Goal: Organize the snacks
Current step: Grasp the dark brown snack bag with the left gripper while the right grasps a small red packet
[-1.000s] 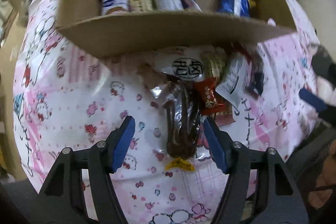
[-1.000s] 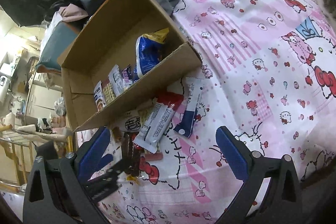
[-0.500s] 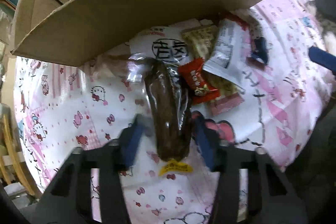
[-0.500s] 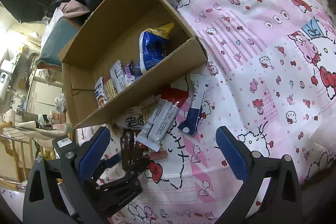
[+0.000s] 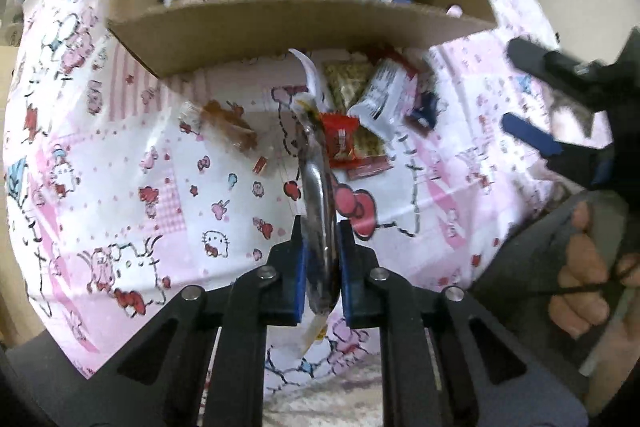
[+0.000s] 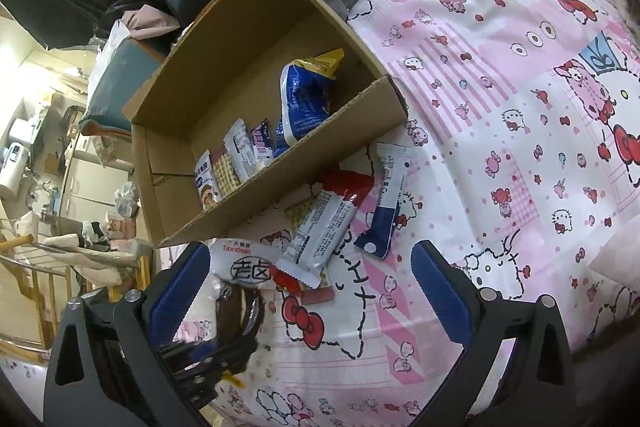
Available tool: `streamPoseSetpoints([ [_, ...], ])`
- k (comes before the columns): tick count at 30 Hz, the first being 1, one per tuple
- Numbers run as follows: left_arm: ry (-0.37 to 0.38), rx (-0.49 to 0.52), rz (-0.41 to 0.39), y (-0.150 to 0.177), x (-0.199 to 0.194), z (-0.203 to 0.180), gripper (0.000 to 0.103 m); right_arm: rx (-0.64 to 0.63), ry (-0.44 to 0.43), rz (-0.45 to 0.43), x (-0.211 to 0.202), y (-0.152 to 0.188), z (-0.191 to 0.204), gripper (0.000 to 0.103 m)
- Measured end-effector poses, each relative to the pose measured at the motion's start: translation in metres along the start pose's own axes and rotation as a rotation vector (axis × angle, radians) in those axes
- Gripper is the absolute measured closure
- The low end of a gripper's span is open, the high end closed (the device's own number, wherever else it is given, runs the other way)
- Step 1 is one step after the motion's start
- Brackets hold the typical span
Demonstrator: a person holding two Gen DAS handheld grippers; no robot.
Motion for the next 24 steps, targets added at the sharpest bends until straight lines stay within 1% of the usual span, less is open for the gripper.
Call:
streamPoseSetpoints([
  [2, 0.015, -0.004, -0.028, 0.004, -0.014, 0.0, 0.092, 0.005, -0.006, 0.0, -0.001, 0.0, -0.001, 0.0],
  [5, 0.016, 0.003, -0.082, 0.003, -0.036, -0.001, 0.093, 0.013, -0.011, 0.003, -0.002, 0.001, -0.002, 0.0],
  [7, 0.017, -0.009, -0.114, 0.005, -0.05, 0.002, 0.093, 0.017, -0.013, 0.016, 0.0, 0.003, -0.001, 0.001],
  [8, 0.015, -0.014, -0.125, 0.004, -0.054, 0.003, 0.093, 0.017, -0.025, 0.033, 0.002, 0.005, 0.0, 0.008],
  [9, 0.0, -0.031, -0.137, 0.007, -0.059, 0.01, 0.093, 0.015, -0.059, 0.058, 0.005, 0.008, 0.004, 0.018],
  [10, -0.01, -0.051, -0.144, 0.01, -0.063, 0.018, 0.093, 0.012, -0.105, 0.092, 0.01, 0.013, 0.011, 0.041],
  [11, -0.015, -0.067, -0.15, 0.015, -0.067, 0.028, 0.093, 0.006, -0.149, 0.138, 0.017, 0.019, 0.017, 0.052],
  [12, -0.032, -0.092, -0.154, 0.017, -0.069, 0.038, 0.093, 0.001, -0.177, 0.181, 0.025, 0.024, 0.023, 0.054],
  [13, -0.047, -0.115, -0.159, 0.02, -0.072, 0.047, 0.093, -0.006, -0.179, 0.209, 0.031, 0.029, 0.026, 0.054],
  [16, -0.068, -0.166, -0.17, 0.022, -0.074, 0.063, 0.093, -0.04, -0.129, 0.265, 0.052, 0.04, 0.033, 0.054],
  [18, -0.081, -0.195, -0.17, 0.023, -0.071, 0.068, 0.093, -0.075, -0.069, 0.291, 0.068, 0.045, 0.037, 0.055],
  [21, -0.088, -0.214, -0.177, 0.02, -0.064, 0.069, 0.092, -0.11, -0.003, 0.3, 0.085, 0.045, 0.041, 0.057],
  [24, -0.095, -0.22, -0.193, 0.017, -0.067, 0.071, 0.092, -0.143, 0.062, 0.305, 0.102, 0.044, 0.045, 0.061],
])
Point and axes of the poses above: each gripper's, at about its wrist camera, not at the fingertips, and x roughly the way its jaws point, z to its left, y to its underside, the point moved 10 cm from there along x, roughly the way its jaws point, and after that the axes turned 9 degrees about z, right-handed, at the moved point
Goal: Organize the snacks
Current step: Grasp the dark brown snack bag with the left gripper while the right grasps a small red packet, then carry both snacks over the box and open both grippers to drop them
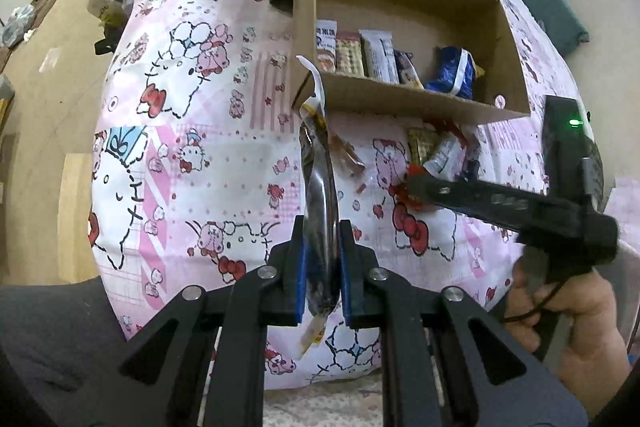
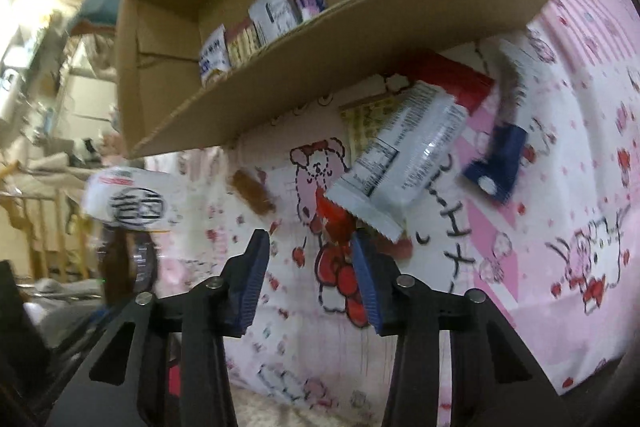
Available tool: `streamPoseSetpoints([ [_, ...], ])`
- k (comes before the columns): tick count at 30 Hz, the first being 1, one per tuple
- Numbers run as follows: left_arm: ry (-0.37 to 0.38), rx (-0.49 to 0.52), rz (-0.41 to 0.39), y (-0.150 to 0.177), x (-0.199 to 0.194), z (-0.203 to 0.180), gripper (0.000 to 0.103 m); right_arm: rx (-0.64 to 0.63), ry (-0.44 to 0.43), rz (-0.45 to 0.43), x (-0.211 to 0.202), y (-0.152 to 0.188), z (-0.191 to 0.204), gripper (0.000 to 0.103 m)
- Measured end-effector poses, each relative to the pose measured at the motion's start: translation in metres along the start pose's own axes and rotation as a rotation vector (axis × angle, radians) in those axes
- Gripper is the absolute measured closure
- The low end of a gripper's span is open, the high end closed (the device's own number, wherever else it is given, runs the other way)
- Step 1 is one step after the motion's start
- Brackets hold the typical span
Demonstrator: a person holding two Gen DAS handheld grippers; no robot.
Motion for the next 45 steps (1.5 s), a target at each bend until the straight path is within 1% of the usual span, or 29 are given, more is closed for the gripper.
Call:
streamPoseSetpoints([
  [3, -0.004, -0.002, -0.003, 0.0, 0.001, 0.002, 0.092, -0.036, 0.069, 0.005, 0.016, -0.008, 0.004, 0.067],
  [6, 0.009, -0.002, 0.002, 0.0, 0.002, 0.0, 0.092, -0.088, 0.129, 0.009, 0.029, -0.01, 0.005, 0.078],
  [7, 0.009, -0.001, 0.001, 0.0, 0.001, 0.0, 0.092, -0.109, 0.145, 0.0, 0.031, -0.011, 0.006, 0.085],
  [11, 0.011, -0.011, -0.001, -0.002, 0.001, 0.002, 0.092, -0.133, 0.137, -0.01, 0.029, -0.01, 0.007, 0.089],
  [12, 0.012, -0.013, -0.001, -0.002, 0.0, 0.002, 0.092, -0.136, 0.129, -0.014, 0.027, -0.008, 0.008, 0.089],
  [15, 0.007, -0.016, -0.007, -0.002, -0.001, 0.004, 0.092, -0.123, 0.061, -0.024, 0.012, 0.001, 0.008, 0.089],
  [18, 0.0, -0.022, -0.018, 0.0, -0.004, 0.006, 0.092, -0.134, 0.023, -0.044, -0.004, 0.01, 0.011, 0.089],
  [20, -0.001, -0.031, -0.044, 0.002, -0.012, 0.007, 0.092, -0.137, -0.001, -0.055, -0.014, 0.014, 0.015, 0.089],
  [24, -0.016, -0.017, -0.121, 0.003, -0.034, 0.006, 0.092, -0.138, -0.065, -0.085, -0.036, 0.023, 0.023, 0.089],
  [27, -0.036, 0.0, -0.174, -0.006, -0.049, 0.002, 0.092, -0.146, -0.091, -0.101, -0.048, 0.026, 0.021, 0.089],
  [29, -0.046, 0.016, -0.214, -0.013, -0.061, -0.002, 0.093, -0.15, -0.112, -0.116, -0.056, 0.026, 0.03, 0.089],
  [32, -0.055, 0.032, -0.259, -0.025, -0.076, -0.008, 0.092, -0.159, -0.147, -0.151, -0.071, 0.021, 0.037, 0.089],
  [36, -0.054, 0.049, -0.288, -0.047, -0.087, -0.016, 0.092, -0.166, -0.179, -0.197, -0.094, 0.008, 0.044, 0.089],
  [45, -0.063, 0.099, -0.329, -0.107, -0.097, -0.039, 0.092, -0.156, -0.193, -0.304, -0.132, -0.036, 0.038, 0.089],
])
Point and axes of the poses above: each gripper's, at about its wrist camera, not at the fingertips, and x roughly the way its jaws point, z to its left, y to its underside, the point moved 10 cm from there along x, roughly the way its jaws point, and after that the axes turned 9 degrees about z, right-handed, at the moved point
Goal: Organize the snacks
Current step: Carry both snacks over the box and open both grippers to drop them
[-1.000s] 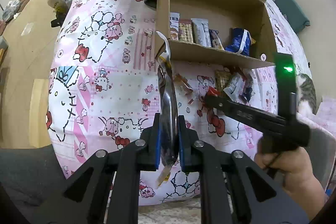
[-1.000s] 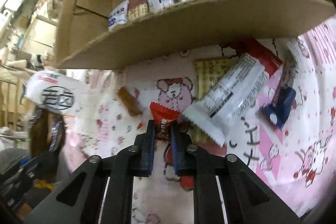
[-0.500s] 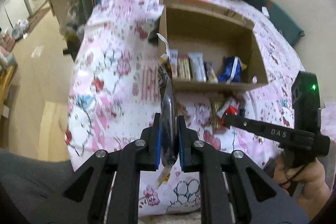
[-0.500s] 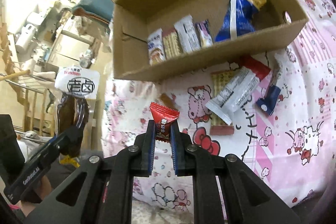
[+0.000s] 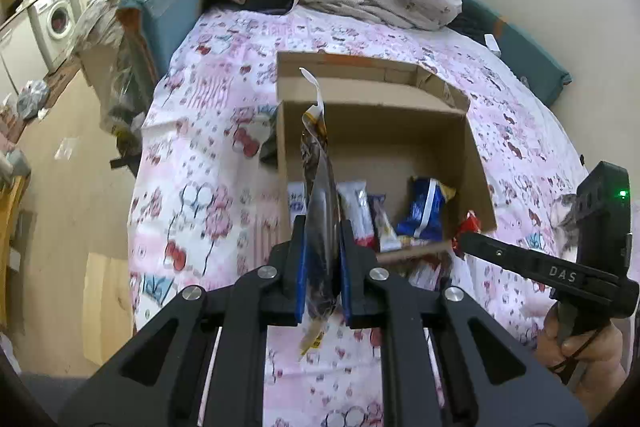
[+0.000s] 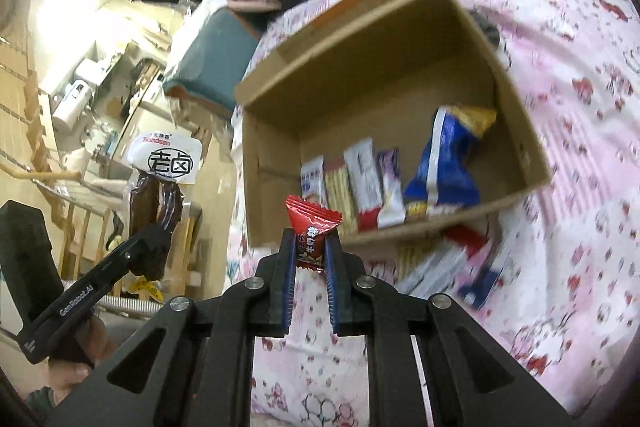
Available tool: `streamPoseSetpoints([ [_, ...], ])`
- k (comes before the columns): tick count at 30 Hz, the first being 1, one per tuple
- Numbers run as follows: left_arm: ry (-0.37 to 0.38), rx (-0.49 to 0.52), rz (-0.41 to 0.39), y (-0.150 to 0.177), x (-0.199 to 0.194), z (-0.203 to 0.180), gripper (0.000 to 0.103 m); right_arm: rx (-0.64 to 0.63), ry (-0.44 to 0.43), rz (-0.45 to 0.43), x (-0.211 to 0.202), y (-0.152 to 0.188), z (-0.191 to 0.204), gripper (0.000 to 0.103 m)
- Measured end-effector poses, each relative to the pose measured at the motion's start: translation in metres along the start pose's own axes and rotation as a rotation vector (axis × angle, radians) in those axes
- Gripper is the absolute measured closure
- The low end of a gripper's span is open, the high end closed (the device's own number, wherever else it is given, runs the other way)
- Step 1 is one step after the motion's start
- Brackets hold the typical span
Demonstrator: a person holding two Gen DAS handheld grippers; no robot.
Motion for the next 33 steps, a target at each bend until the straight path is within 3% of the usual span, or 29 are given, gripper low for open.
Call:
streamPoseSetpoints([
  [13, -0.04, 0.083, -0.004, -0.049, 0.048, -0.031, 0.092, 0.037, -0.011, -0.076, 0.001, -0.058, -0.025, 0.089],
  [33, -0.056, 0.111, 0.019, -0.044, 0.112, -0.029, 0.091, 0.042, 0.056, 0.023, 0.047, -0.051, -0.048, 0.089],
])
Point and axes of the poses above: each gripper's, at about its wrist camera, not at the fingertips, and x roughly the way its jaws point, z to its left, y to its underside, the point moved 10 cm from there along x, roughly the way its jaws point, and after that the axes turned 9 degrees about z, right-handed, at the moved point
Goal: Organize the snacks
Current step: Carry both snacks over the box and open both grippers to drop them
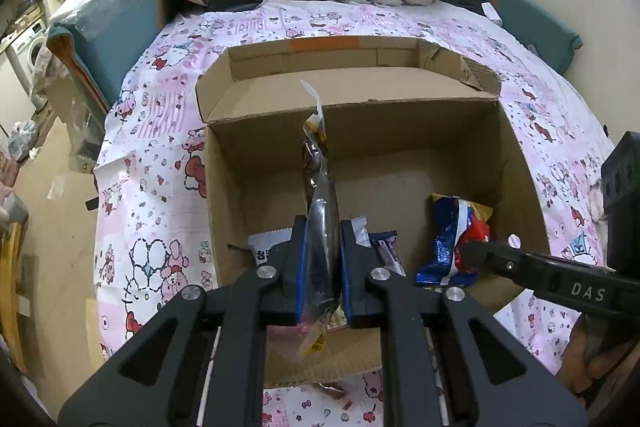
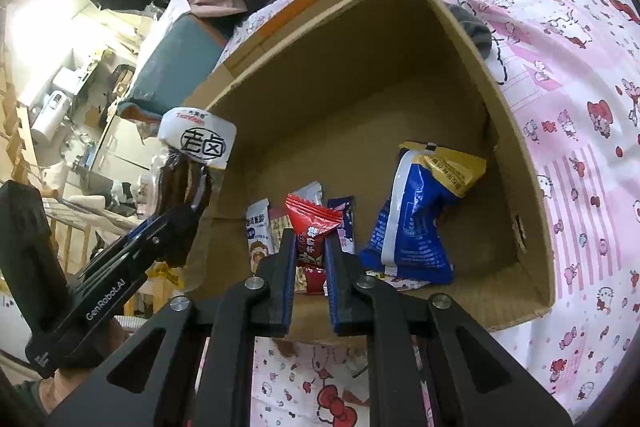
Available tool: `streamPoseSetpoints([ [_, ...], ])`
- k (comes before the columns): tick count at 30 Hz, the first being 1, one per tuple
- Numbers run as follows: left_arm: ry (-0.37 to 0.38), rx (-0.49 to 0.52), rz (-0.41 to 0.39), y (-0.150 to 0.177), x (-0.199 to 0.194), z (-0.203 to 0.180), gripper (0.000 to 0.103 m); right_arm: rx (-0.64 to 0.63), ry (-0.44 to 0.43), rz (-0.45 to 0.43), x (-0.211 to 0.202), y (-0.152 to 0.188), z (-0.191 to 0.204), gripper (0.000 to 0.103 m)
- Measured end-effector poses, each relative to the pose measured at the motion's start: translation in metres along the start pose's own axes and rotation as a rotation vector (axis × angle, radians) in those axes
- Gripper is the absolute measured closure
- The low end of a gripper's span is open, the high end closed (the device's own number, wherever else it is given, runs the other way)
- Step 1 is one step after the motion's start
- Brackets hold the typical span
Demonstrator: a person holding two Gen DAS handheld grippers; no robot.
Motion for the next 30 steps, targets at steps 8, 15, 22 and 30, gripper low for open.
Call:
streamPoseSetpoints([
  [8, 0.012, -0.005, 0.003, 0.0, 0.01, 0.003, 0.089, -0.004, 0.005, 0.033, 0.011, 0.0, 0.002, 0.089],
  [15, 0.011, 0.009, -0.025, -0.002, 0.008, -0.002, 0.085, 0.01, -0.001, 0.031, 0.012, -0.002, -0.001, 0.086],
  [22, 0.036, -0.01, -0.037, -0.002, 0.003, -0.002, 0.058, 0.022, -0.021, -0.005, 0.004, -0.006, -0.002, 0.085],
  [30, 0.028, -0.049, -0.076, -0.001, -0.012, 0.007, 0.02, 0.019, 0.043, -0.036, -0.008, -0.01, -0.004, 0.065],
])
Point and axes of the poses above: each gripper's, at about its wrist camera, not at the fingertips, and x roughly the way its jaws point, z to its left, y to its underside, the point moved 10 cm from there along x, roughly the way its jaws point, and after that the axes turned 9 degrees about z, right-handed, at the moved point
